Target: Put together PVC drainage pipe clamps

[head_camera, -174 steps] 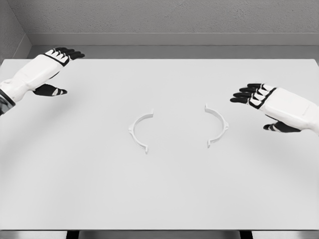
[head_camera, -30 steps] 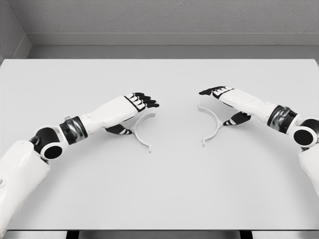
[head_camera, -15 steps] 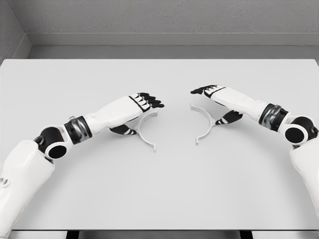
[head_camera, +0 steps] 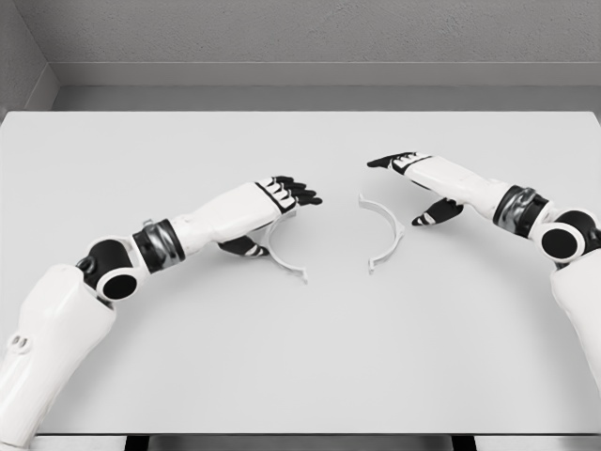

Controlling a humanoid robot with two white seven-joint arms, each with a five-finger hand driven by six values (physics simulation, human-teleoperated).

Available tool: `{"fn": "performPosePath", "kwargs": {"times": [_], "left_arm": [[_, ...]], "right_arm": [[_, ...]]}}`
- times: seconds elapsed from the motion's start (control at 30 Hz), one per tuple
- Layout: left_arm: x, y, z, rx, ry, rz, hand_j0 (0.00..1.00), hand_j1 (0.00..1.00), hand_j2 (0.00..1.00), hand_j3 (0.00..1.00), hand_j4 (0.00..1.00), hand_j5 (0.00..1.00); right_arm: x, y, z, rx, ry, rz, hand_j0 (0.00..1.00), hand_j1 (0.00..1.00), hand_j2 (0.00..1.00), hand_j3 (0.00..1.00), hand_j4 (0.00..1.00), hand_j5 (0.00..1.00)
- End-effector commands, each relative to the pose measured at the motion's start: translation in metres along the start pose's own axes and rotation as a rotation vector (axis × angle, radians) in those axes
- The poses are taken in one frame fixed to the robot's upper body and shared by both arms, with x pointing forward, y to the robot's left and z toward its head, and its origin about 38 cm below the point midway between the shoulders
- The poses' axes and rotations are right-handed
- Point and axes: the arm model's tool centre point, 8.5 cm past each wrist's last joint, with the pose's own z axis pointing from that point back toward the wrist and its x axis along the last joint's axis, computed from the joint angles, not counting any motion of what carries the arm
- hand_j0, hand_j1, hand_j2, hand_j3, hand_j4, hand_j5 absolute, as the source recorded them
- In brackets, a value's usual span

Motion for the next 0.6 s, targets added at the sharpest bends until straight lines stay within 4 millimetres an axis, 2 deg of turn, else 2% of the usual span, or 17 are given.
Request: {"fn": "performPosePath", "kwargs": {"times": [0.0, 0.57], "left_arm": [[-0.001, 0.001, 0.001, 0.005, 0.003, 0.005, 1.0, 1.0, 1.0, 1.0, 1.0, 1.0], [-0.012, 0.004, 0.012, -0.007, 0.03, -0.004, 1.0, 1.0, 1.0, 1.0, 1.0, 1.0]], "right_arm": [[0.0, 0.001, -0.001, 0.0, -0.002, -0.008, 1.0, 1.0, 1.0, 1.0, 1.0, 1.0], [0.019, 0.013, -0.021, 0.016, -0.054, -0.022, 1.0, 1.0, 1.0, 1.0, 1.0, 1.0]]}}
